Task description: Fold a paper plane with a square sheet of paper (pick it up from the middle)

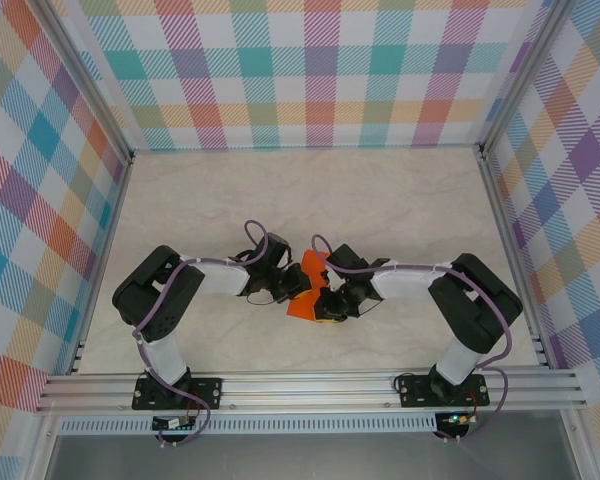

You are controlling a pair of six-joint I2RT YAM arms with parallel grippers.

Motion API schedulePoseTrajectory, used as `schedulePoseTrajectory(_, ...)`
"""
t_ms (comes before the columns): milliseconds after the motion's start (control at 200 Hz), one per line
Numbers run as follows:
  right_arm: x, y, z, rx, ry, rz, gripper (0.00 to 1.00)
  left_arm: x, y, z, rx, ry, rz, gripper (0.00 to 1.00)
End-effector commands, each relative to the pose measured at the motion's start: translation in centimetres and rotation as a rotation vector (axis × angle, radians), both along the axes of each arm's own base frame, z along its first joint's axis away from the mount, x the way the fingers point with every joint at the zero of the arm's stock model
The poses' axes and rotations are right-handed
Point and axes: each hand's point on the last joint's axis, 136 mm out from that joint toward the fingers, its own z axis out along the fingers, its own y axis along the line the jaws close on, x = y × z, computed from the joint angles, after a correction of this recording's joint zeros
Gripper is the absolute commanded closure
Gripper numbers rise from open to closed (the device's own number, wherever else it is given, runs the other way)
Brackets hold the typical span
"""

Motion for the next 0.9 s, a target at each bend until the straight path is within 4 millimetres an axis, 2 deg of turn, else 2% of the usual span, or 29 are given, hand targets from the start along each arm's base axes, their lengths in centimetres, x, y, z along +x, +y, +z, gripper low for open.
schedulePoseTrajectory(0,-1.3,-1.6,-1.9,-0.069,0.057,-0.010,0.86,-2.9,2.7,-4.7,0.159,0.108,0.009,0.91)
schedulePoseTrajectory(115,-1.4,-1.6,-1.5,-0.061,0.057,-0.014,0.86,-2.8,2.6,-4.6,0.159,0.106,0.010,0.91)
schedulePoseTrajectory(320,-0.1,0.2,2.1,0.037,-0.004,-0.011,0.86,-2.7,2.5,-4.5,0.156,0.104,0.009,0.91)
schedulePoseTrajectory(425,0.7,1.1,3.0,0.072,-0.024,-0.017,0.86,-2.7,2.6,-4.6,0.157,0.106,0.009,0.91)
schedulePoseTrajectory(570,1.3,1.9,1.8,0.071,0.005,-0.027,0.87,-2.8,2.6,-4.6,0.157,0.105,0.010,0.91)
schedulePoseTrajectory(745,0.1,0.4,-1.4,0.003,0.062,-0.049,0.88,-2.8,2.6,-4.7,0.155,0.105,0.011,0.91)
schedulePoseTrajectory(900,-1.5,-0.9,-2.2,-0.006,0.089,-0.058,0.88,-2.7,2.5,-4.6,0.153,0.102,0.010,0.91)
